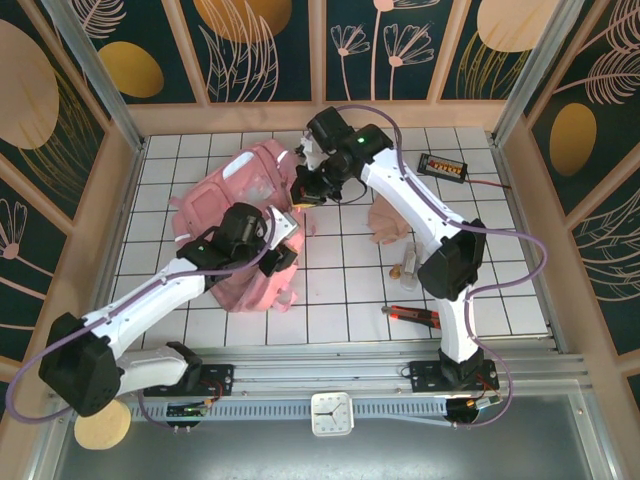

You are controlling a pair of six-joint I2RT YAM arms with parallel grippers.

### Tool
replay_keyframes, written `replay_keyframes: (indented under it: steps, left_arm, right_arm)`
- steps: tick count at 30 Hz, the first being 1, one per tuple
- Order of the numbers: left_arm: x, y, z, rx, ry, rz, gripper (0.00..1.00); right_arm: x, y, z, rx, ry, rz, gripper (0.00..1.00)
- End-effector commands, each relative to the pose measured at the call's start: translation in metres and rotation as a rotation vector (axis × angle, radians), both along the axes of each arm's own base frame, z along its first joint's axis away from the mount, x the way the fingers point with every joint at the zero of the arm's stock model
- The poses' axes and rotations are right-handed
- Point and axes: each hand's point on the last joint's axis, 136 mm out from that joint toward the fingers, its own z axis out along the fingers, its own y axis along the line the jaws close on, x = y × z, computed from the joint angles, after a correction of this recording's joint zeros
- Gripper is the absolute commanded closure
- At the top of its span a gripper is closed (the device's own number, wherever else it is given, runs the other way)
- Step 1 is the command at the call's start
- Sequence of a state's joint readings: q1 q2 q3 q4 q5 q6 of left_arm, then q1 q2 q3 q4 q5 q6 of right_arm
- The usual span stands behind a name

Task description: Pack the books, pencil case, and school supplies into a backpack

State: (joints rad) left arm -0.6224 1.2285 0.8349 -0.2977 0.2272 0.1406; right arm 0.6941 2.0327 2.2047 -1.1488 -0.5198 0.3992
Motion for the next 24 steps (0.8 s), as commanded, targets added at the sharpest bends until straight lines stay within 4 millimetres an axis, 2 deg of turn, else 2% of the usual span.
replay_keyframes:
  steps: [1,4,6,8,11,13,15,20,24]
  left_arm:
    - [-0.009,0.008,-0.026,0.089,0.085,0.0,1.0]
    - [-0.011,0.014,-0.014,0.086,0.037,-0.005,1.0]
    - [-0.025,0.015,-0.009,0.084,0.027,-0.073,1.0]
    - [-0.027,0.02,-0.002,0.07,-0.01,-0.058,1.0]
    - [-0.031,0.022,0.005,0.061,-0.025,-0.067,1.0]
    - [-0.034,0.018,0.01,0.051,-0.022,-0.093,1.0]
    - [-0.032,0.018,0.016,0.047,-0.048,-0.098,1.0]
    - [-0.031,0.019,0.024,0.058,-0.085,-0.112,1.0]
    - [-0.032,0.016,0.026,0.043,-0.076,-0.12,1.0]
  right_arm:
    - [0.0,0.004,0.023,0.082,-0.043,0.044,1.0]
    - [0.017,-0.019,0.002,0.011,-0.067,0.019,1.0]
    - [0.042,-0.041,-0.01,-0.063,-0.132,-0.028,1.0]
    - [0.064,-0.054,-0.016,-0.083,-0.158,-0.075,1.0]
    - [0.064,-0.04,-0.017,0.011,-0.126,-0.041,1.0]
    - [0.047,-0.029,-0.023,0.041,-0.109,0.04,0.75]
    - [0.016,-0.019,-0.035,0.056,-0.075,0.151,0.59]
    - [-0.038,-0.009,-0.056,0.119,0.03,0.246,0.45]
    - [-0.06,-0.003,-0.069,0.124,0.07,0.289,0.44]
